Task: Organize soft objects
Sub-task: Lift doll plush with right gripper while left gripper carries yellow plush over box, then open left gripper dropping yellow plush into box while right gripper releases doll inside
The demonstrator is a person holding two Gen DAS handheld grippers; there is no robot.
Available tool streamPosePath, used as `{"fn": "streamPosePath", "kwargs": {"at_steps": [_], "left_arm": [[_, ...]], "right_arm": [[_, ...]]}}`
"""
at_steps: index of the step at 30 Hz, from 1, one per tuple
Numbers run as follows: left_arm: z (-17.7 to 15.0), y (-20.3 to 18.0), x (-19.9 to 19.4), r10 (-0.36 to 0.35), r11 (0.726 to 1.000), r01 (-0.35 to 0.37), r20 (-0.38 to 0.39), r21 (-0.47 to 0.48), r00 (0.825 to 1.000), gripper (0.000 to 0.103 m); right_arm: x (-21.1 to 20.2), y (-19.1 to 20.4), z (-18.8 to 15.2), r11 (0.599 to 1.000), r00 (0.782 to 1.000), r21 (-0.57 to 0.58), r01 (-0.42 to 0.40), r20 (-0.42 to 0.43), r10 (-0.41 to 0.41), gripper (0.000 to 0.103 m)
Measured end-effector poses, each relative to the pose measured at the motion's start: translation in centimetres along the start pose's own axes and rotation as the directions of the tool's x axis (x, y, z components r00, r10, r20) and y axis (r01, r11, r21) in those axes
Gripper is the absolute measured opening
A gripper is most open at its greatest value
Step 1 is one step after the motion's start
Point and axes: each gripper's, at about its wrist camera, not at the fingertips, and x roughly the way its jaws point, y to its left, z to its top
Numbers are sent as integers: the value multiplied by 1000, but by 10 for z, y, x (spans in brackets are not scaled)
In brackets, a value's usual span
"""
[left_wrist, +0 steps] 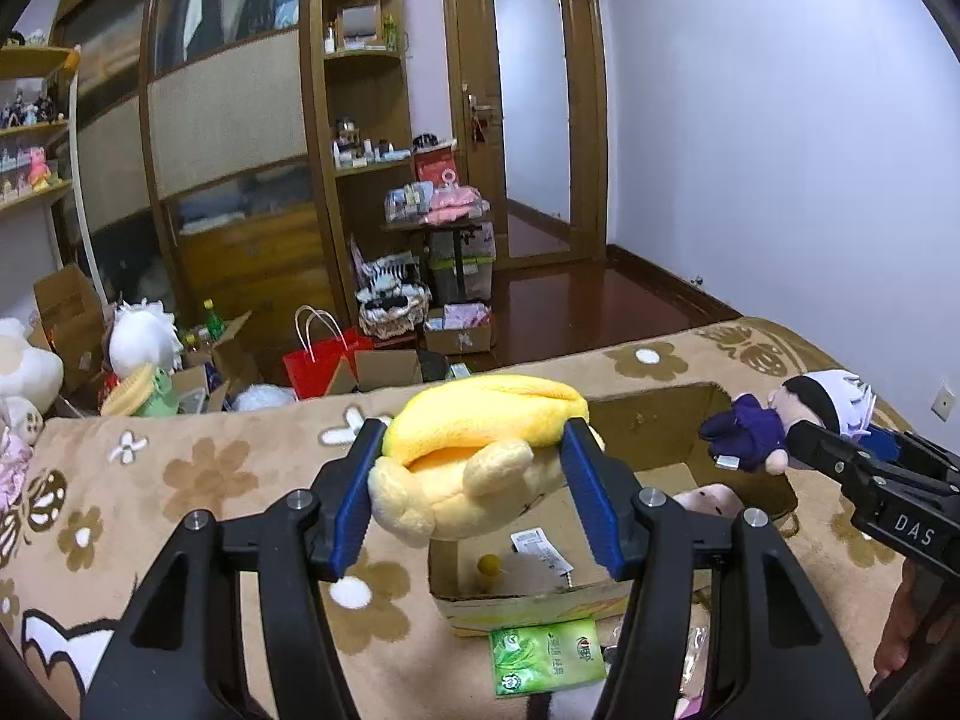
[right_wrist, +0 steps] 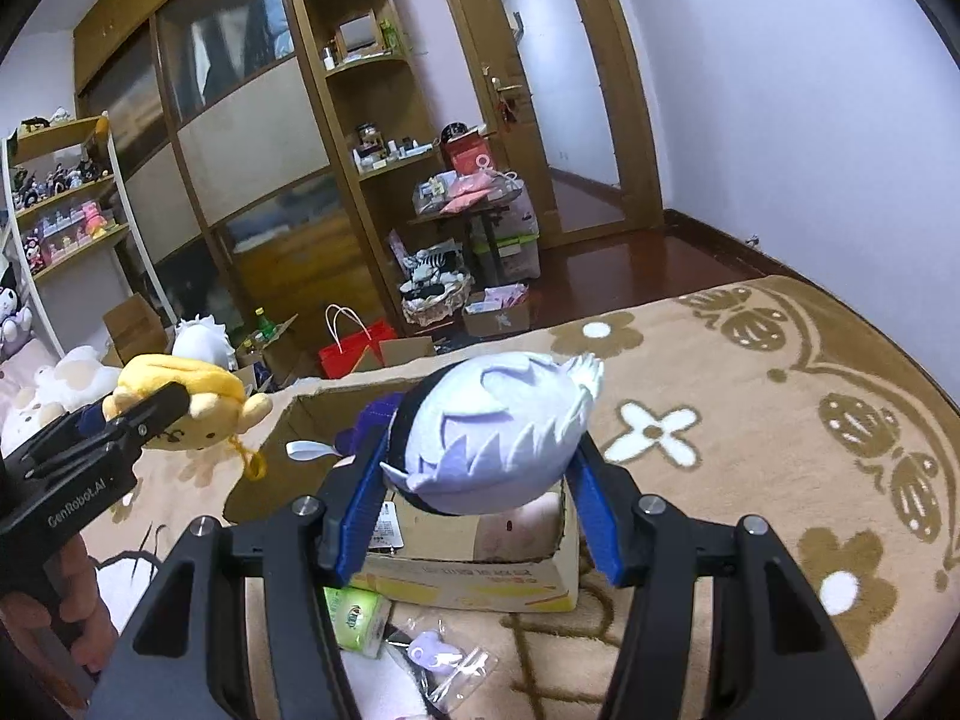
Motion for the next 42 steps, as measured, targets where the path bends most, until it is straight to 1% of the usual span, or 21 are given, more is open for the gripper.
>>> {"fn": "streamPosePath", "kwargs": {"at_steps": [4,12,19,24,27,29,30,32,33,34,38,41,42], "left_arm": [[-3,-3,13,-3,1000,4,-29,17,1000,58],[-11,-11,28,-35,999,37,-77,31,996,58],[-16,-16,41,-73,996,80,-132,47,989,60],[-20,-19,42,-70,995,80,-146,64,987,64],[-21,-18,41,-43,996,53,-142,68,989,65],[-22,-16,42,-44,996,55,-149,69,988,67],[-22,-15,42,-50,996,61,-154,66,987,68],[-23,-14,40,-58,996,67,-158,57,986,76],[-23,-13,39,-54,997,63,-156,54,986,83],[-22,-13,38,-44,997,53,-151,56,988,88],[-22,-11,32,-26,997,37,-153,67,988,93],[-22,-8,28,-43,998,52,-173,45,984,96],[-22,-7,26,-48,998,55,-177,37,983,96]], "right_arm": [[10,-1,-3,1000,1000,-8,8,-11,-8,61],[27,0,-10,999,999,-35,32,-39,-33,62],[34,6,-15,995,997,-87,54,-54,-59,62],[33,8,-18,995,997,-91,39,-59,-45,63],[33,8,-19,994,998,-100,34,-57,-40,64],[36,8,-22,993,997,-108,39,-65,-46,65],[37,7,-23,993,996,-110,41,-71,-49,66],[39,7,-26,993,995,-112,40,-86,-50,66],[39,7,-27,993,994,-113,38,-94,-49,66],[39,7,-28,993,994,-113,38,-98,-49,66],[34,7,-28,994,994,-107,31,-100,-42,67],[30,8,-28,994,994,-108,33,-104,-44,69],[28,8,-28,994,994,-105,32,-104,-43,75]]}}
